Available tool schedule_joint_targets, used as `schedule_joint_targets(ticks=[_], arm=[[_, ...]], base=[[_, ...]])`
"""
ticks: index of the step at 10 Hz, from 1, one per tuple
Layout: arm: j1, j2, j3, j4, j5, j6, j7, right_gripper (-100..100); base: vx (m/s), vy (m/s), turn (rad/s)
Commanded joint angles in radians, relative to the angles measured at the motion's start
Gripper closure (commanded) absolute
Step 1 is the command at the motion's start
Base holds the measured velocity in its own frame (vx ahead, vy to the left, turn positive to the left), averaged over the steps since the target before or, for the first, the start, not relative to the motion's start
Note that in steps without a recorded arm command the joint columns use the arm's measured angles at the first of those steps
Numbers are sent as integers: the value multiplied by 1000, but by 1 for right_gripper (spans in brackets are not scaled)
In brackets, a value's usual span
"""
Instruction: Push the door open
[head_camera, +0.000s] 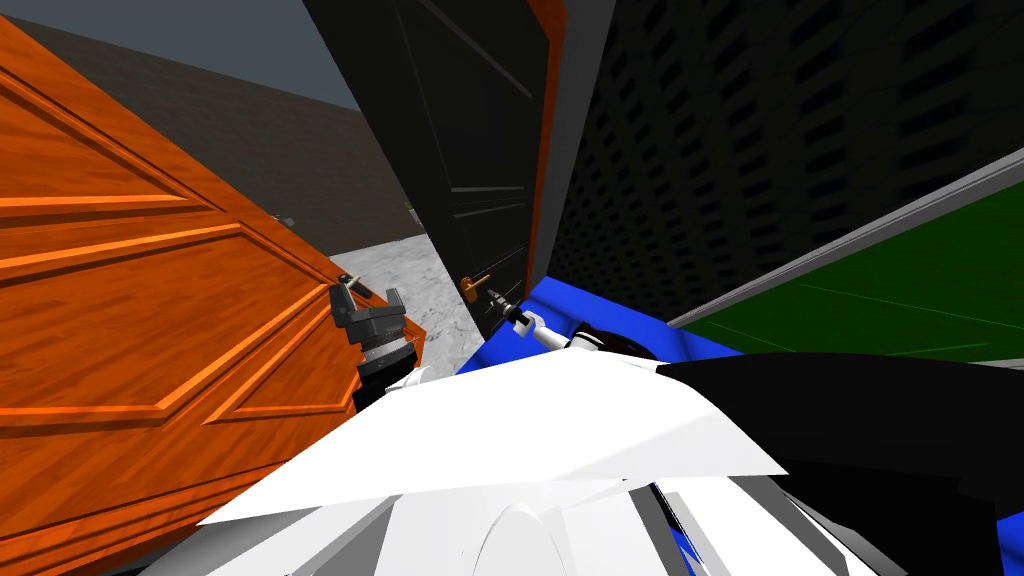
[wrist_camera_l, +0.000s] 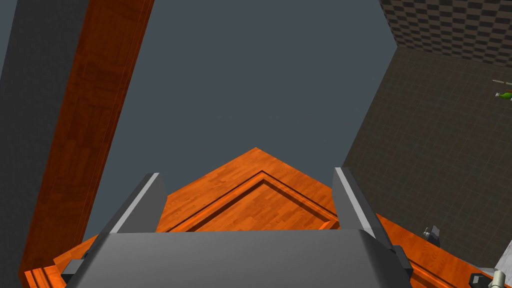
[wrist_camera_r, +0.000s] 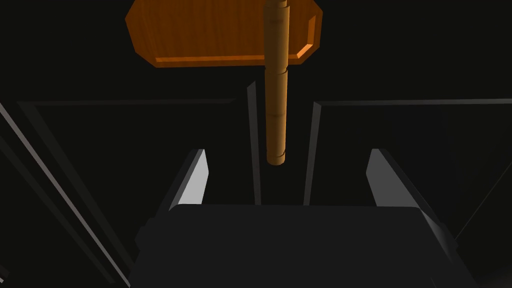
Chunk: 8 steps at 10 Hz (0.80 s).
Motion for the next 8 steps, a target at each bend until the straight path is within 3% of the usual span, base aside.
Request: schedule_joint_targets(ticks=[1,5,8], arm=[[0,0,0,0,0,0,0,-100],[0,0,0,0,0,0,0,-100],[-2,-7,18,-5,0,-3,-12,-100]], base=[[6,-1,-12],[-3,1,12],[30,-3,-39]])
